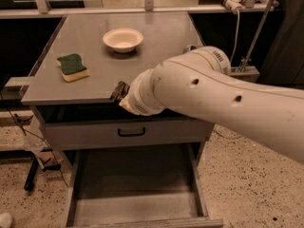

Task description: Pick rxbar chocolate from middle drawer and place on counter

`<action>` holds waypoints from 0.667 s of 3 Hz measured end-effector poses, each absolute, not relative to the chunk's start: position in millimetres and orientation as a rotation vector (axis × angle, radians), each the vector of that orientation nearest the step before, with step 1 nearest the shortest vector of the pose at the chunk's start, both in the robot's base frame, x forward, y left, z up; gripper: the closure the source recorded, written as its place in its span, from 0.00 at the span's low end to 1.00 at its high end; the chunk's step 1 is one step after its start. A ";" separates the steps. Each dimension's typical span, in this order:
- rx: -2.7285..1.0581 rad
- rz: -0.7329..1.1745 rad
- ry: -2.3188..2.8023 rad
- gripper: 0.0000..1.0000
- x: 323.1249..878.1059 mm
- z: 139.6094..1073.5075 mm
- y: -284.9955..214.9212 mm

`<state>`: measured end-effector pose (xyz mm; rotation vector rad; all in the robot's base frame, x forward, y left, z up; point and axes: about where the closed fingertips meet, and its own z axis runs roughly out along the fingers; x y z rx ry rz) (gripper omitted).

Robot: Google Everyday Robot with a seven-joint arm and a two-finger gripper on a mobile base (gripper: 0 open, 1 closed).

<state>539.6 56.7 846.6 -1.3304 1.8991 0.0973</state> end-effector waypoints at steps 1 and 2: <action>-1.370 0.040 1.872 1.00 560.6 868.3 63.3; -1.385 0.004 1.869 1.00 587.0 877.8 64.3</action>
Offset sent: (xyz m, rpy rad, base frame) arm 0.0852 0.0071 0.0388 -0.1078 -0.0542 0.0084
